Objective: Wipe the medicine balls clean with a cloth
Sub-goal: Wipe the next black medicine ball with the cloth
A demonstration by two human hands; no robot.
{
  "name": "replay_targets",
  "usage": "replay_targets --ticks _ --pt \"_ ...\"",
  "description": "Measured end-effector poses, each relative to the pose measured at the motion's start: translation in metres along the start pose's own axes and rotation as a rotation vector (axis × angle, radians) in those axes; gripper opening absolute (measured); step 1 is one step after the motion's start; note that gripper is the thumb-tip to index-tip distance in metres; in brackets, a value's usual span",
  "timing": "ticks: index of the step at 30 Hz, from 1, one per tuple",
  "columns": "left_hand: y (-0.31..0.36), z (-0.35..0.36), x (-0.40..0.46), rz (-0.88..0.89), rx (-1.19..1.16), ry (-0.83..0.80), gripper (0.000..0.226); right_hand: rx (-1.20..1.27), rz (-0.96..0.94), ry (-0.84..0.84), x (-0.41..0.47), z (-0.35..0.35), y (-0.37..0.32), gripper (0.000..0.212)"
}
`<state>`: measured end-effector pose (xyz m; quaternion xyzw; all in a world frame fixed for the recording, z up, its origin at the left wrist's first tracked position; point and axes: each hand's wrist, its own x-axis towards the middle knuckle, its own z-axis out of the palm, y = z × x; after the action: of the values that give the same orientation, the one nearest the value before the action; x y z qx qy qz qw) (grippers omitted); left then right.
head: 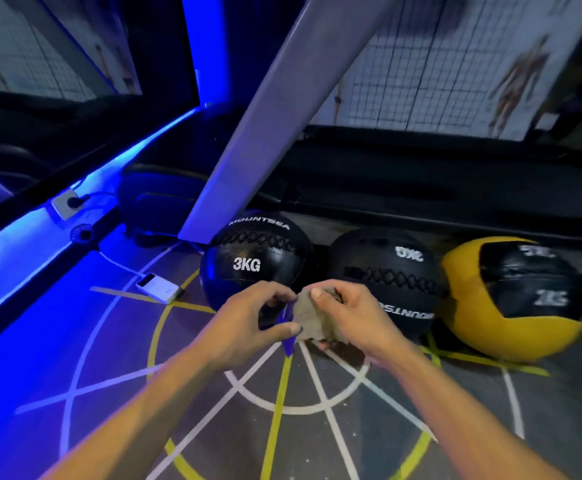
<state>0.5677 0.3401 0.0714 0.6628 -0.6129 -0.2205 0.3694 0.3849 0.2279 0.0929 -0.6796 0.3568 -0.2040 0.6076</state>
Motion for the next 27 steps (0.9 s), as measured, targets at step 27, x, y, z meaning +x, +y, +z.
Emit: replay_targets --ticks 27 --pt "0.42 0.215 -0.003 0.254 -0.244 -0.387 0.028 -0.253 -0.272 0.531 -0.38 -0.331 -0.049 0.011"
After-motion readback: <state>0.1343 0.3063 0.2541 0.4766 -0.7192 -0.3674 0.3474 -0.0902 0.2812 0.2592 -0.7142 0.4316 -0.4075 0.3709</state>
